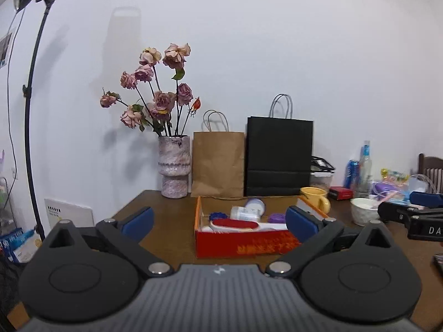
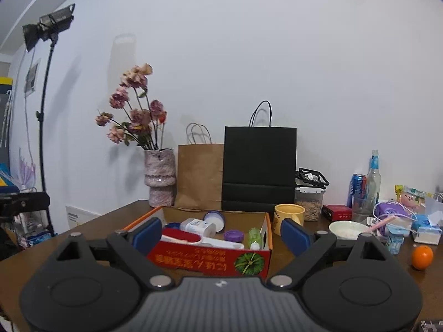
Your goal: Organize rigid objects
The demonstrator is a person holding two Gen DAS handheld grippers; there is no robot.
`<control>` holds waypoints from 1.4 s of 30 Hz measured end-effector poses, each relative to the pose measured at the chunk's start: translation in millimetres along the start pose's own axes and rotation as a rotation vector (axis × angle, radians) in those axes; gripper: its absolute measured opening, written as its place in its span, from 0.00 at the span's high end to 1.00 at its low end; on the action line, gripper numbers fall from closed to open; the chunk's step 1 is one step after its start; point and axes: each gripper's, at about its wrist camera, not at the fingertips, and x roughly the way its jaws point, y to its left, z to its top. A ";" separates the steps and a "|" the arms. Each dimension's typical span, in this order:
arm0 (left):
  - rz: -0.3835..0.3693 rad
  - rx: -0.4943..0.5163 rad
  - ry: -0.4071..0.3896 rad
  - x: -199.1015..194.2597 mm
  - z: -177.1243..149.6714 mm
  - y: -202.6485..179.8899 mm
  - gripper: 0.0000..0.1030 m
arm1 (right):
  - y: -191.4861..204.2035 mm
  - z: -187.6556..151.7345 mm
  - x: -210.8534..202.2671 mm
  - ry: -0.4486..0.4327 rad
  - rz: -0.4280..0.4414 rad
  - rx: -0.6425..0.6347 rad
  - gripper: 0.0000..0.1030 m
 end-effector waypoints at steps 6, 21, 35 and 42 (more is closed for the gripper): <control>-0.018 0.035 0.068 -69.4 -48.1 0.0 0.00 | 11.7 -30.2 -76.8 -0.009 0.039 -0.020 0.00; 0.109 0.066 -0.005 -162.9 -94.3 -41.6 0.00 | 40.2 -84.8 -176.4 -0.022 -0.003 -0.009 0.00; 0.121 0.081 -0.015 -164.0 -93.3 -44.5 0.00 | 47.3 -86.8 -170.5 -0.008 0.019 -0.007 0.00; 0.095 0.094 0.003 -163.1 -93.8 -45.9 0.00 | 48.5 -87.0 -169.0 -0.002 0.022 -0.009 0.00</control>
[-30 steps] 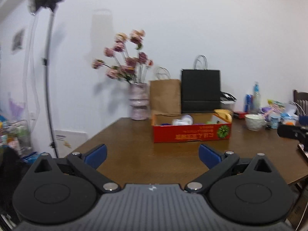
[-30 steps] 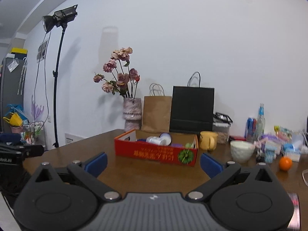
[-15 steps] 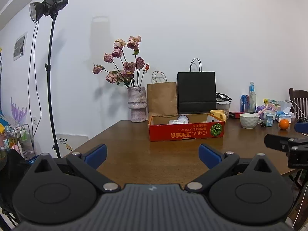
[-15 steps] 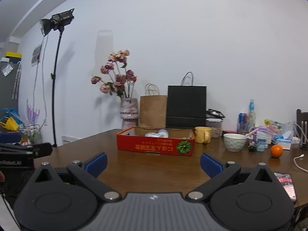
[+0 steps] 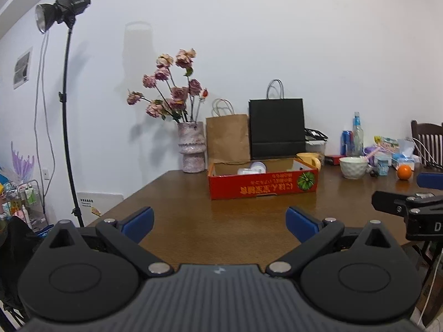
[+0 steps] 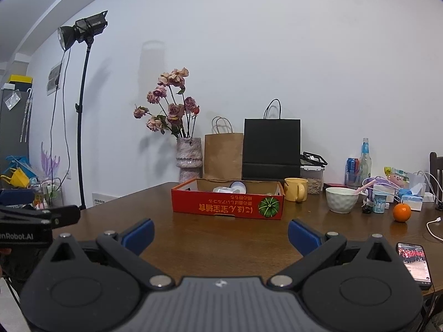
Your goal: Organize rigid objects
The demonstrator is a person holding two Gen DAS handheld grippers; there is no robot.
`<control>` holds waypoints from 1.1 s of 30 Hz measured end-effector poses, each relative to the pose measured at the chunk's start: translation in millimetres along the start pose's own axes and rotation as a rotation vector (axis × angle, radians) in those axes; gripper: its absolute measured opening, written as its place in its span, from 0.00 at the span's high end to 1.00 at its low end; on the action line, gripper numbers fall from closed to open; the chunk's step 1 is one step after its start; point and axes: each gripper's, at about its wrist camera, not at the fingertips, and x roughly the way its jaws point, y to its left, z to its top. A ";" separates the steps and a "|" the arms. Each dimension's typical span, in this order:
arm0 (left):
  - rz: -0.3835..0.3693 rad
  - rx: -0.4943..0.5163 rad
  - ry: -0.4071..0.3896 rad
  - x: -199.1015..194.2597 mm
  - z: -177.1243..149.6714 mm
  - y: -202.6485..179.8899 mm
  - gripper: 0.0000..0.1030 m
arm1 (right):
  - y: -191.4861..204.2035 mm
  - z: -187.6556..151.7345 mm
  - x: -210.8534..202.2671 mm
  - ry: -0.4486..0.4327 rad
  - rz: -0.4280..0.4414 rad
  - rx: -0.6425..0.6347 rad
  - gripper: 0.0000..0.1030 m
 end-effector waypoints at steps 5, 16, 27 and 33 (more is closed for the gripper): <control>0.006 -0.008 -0.004 -0.3 0.2 2.3 0.00 | 2.9 -0.7 0.7 0.001 0.007 -0.005 0.00; 0.012 -0.010 -0.005 -0.5 -0.1 1.2 0.00 | 1.3 -1.6 0.0 0.001 0.007 0.000 0.00; 0.004 0.004 -0.005 0.5 0.3 0.2 0.00 | 1.0 -3.2 1.5 0.006 0.005 0.001 0.00; 0.007 0.007 -0.010 -0.7 -0.6 -1.3 0.00 | 1.9 -3.5 1.7 0.006 0.003 0.000 0.00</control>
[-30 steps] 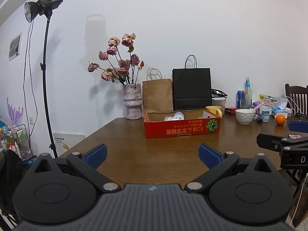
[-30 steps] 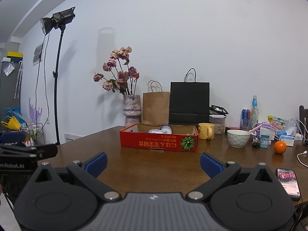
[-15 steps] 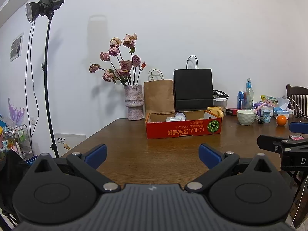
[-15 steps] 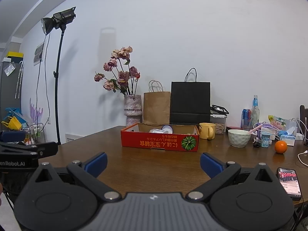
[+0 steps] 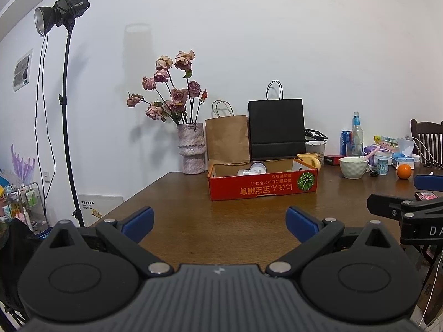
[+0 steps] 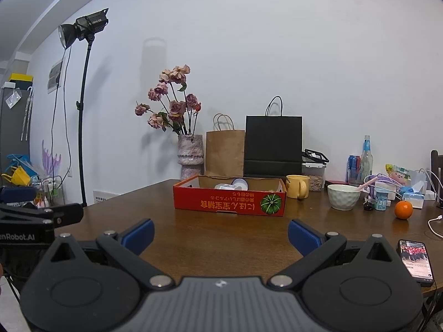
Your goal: Organize rigid objects
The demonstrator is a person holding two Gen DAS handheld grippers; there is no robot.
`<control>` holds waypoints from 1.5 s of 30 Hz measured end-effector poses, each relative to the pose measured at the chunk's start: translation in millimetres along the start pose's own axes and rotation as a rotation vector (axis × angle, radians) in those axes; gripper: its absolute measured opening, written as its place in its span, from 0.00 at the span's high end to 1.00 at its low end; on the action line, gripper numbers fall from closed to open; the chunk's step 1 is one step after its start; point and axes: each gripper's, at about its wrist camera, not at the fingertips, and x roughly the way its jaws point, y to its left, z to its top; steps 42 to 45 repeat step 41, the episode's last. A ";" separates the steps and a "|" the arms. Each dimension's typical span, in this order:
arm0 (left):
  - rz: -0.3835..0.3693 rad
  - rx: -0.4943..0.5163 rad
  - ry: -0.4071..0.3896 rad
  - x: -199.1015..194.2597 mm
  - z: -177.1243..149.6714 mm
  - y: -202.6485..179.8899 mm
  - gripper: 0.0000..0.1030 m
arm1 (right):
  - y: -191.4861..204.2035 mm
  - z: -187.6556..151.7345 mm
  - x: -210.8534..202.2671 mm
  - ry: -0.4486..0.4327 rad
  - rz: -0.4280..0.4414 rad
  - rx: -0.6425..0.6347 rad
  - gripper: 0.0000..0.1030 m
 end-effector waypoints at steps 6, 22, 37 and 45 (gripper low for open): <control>0.000 0.001 -0.001 -0.3 0.0 0.3 0.00 | -0.1 0.1 -0.3 -0.001 0.000 0.000 0.00; 0.001 0.001 -0.001 -1.4 -0.2 0.1 0.00 | -0.2 -0.7 0.1 0.002 0.001 0.001 0.00; 0.003 -0.001 0.004 -1.4 0.4 0.9 0.00 | 0.9 -2.4 -0.4 0.004 0.002 -0.001 0.00; -0.001 -0.009 0.012 0.8 0.5 1.3 0.00 | 1.0 -2.3 -0.3 0.005 0.003 -0.001 0.00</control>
